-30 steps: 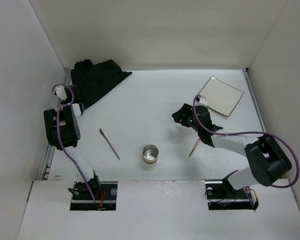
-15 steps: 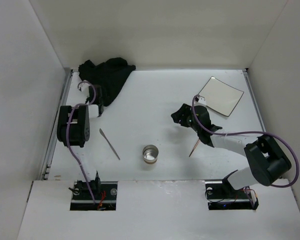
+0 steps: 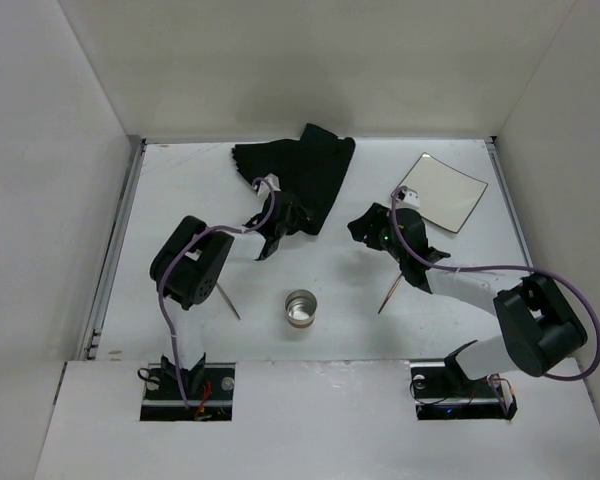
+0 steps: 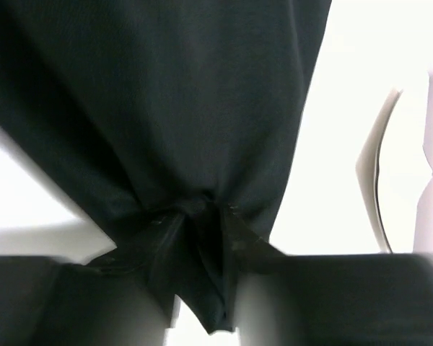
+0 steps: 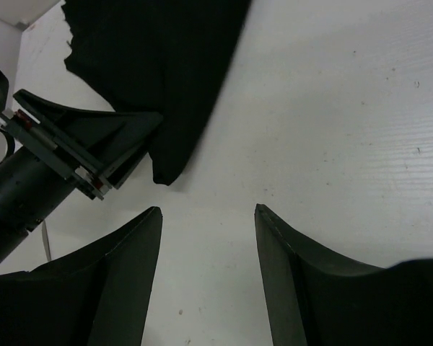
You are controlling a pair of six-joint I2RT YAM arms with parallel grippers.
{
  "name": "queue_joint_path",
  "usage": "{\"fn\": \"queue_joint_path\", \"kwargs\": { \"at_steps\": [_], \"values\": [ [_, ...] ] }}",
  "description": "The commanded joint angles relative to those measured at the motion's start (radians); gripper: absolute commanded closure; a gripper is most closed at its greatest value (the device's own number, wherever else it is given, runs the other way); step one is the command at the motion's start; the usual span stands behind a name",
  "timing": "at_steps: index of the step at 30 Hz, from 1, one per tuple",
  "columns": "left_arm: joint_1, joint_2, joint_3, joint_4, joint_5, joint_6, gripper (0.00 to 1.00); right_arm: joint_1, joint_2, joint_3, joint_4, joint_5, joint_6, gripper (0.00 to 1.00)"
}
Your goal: Set the dinner table for one person
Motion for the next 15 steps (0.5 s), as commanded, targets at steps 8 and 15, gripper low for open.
{"fn": "queue_joint_path", "kwargs": {
  "at_steps": [8,15],
  "values": [
    [-0.050,-0.298,-0.098,-0.022,-0.034,0.090,0.20,-0.008,-0.018,0.011,0.025,0.022,-0.048,0.41],
    [-0.021,-0.520,-0.280,0.017,-0.180,0.207,0.00,0.035,0.043,0.103,-0.042,0.019,-0.111,0.83]
  ]
}}
